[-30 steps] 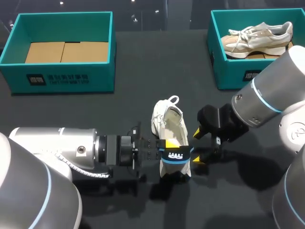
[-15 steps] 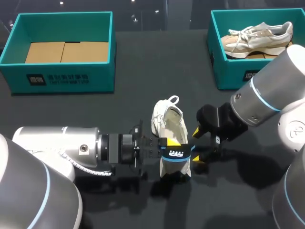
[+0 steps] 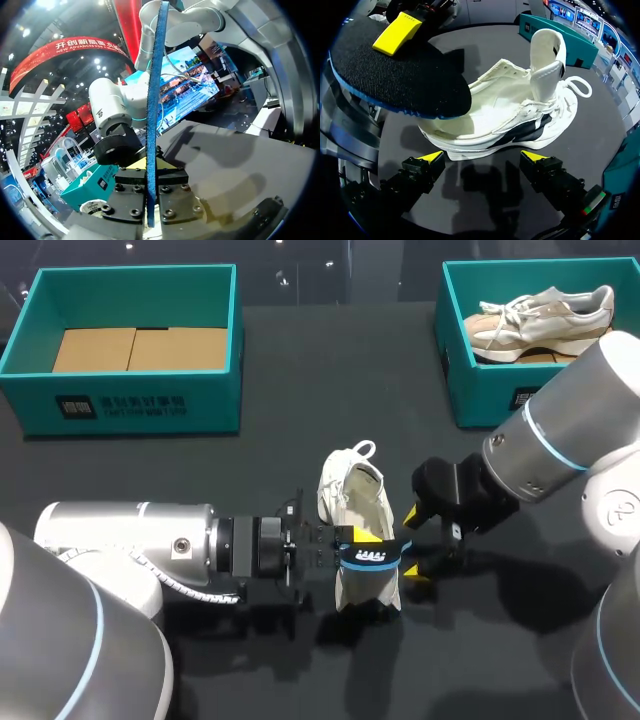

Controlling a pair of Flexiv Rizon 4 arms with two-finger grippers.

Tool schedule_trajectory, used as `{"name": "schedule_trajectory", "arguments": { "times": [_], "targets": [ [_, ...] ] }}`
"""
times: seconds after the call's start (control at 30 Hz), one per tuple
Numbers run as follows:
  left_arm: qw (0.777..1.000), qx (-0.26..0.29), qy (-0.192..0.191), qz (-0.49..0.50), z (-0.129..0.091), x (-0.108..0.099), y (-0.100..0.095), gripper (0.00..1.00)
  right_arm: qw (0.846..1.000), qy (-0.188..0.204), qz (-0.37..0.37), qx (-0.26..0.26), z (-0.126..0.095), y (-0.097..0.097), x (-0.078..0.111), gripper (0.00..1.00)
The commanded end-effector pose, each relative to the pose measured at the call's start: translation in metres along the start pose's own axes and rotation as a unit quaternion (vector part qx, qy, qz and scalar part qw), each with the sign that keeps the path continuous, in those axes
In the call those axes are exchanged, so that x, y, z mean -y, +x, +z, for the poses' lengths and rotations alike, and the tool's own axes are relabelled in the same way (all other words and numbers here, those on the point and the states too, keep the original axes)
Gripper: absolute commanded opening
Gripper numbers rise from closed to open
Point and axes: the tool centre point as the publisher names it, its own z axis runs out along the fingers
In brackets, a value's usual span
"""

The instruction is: Take the shoe out of the shoebox, open the shoe tongue, remove and reinsert the insole, then place the shoe into the shoebox

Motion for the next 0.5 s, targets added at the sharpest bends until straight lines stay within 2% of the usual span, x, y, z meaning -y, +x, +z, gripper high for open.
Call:
{"name": "schedule_trajectory", "arguments": {
  "times": [0.03, 0.5],
  "targets": [
    [1.0, 0.0, 0.001, -0.002, 0.0025, -0.0023, -0.0004, 0.0, 1.0, 0.0, 0.0, 0.0, 0.0009, 0.0, 0.0, 1.0],
    [1.0, -0.002, 0.006, -0.004, 0.0015, -0.0084, 0.0017, 0.0, 1.0, 0.0, 0.0, 0.0, 0.0009, 0.0, 0.0, 1.0]
  ]
}}
